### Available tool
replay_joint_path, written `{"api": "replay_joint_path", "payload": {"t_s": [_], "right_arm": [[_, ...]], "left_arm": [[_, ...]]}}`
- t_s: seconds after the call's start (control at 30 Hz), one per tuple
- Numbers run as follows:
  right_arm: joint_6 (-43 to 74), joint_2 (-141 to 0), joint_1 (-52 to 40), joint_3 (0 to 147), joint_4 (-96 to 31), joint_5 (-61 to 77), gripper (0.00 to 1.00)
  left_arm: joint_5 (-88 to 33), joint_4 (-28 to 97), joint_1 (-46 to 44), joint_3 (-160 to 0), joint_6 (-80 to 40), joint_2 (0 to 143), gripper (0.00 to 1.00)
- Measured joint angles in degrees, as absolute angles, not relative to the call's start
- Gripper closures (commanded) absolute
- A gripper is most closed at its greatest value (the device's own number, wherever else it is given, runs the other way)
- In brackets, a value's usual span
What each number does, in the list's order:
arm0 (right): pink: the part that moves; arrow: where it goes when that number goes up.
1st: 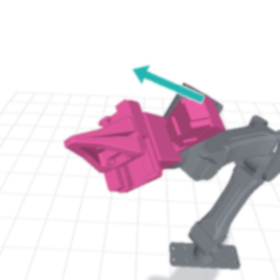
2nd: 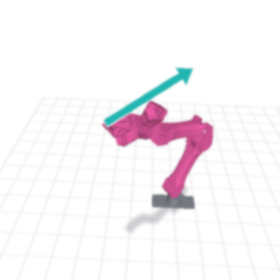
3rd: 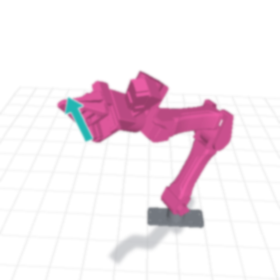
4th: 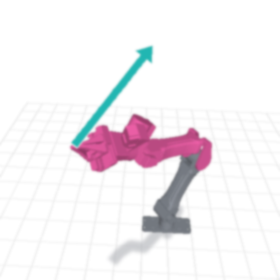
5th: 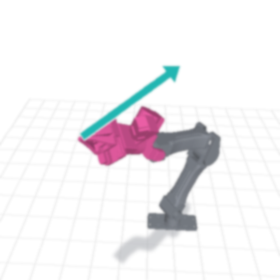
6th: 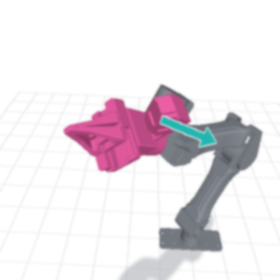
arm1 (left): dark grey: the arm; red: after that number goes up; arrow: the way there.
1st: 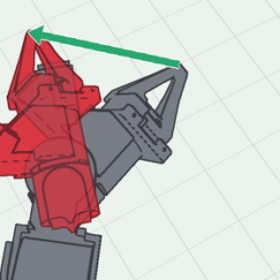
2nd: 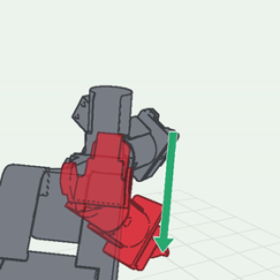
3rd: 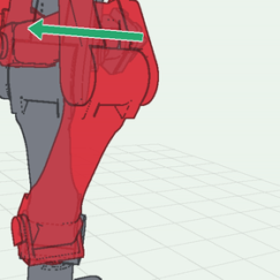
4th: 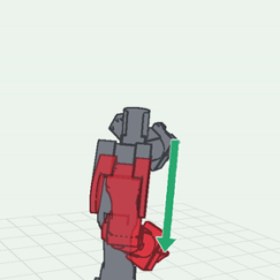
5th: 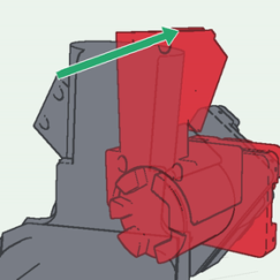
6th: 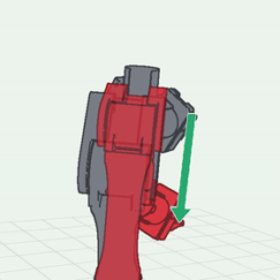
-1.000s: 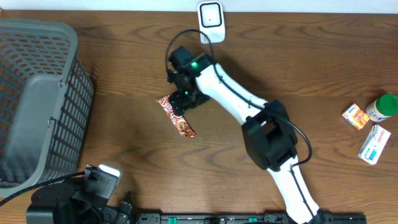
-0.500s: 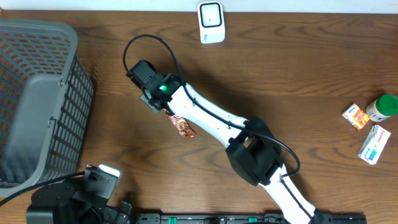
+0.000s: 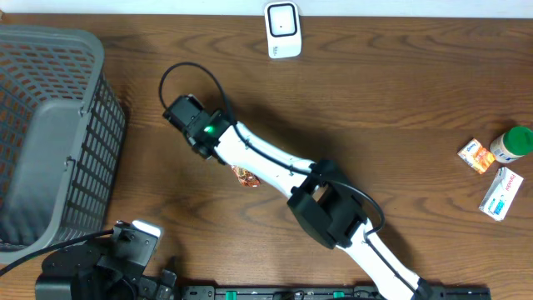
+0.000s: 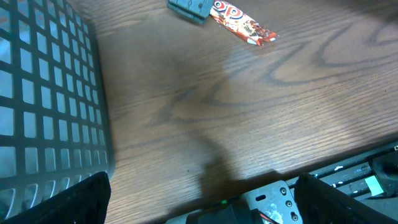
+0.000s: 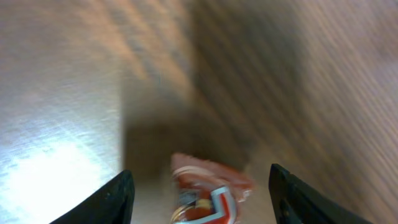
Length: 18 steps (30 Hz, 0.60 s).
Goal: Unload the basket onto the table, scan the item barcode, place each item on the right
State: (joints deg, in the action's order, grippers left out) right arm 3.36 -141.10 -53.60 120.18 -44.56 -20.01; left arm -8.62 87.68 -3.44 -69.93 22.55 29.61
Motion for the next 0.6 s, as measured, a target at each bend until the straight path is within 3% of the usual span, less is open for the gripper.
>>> {"api": "replay_joint_path", "payload": {"t_s": [0.6], "right_arm": [[3.2, -141.1, -54.39, 120.18, -47.29, -21.52, 0.37]], "left_arm": [[-8.62, 87.68, -3.44, -69.93, 22.55, 29.61, 0.05]]}}
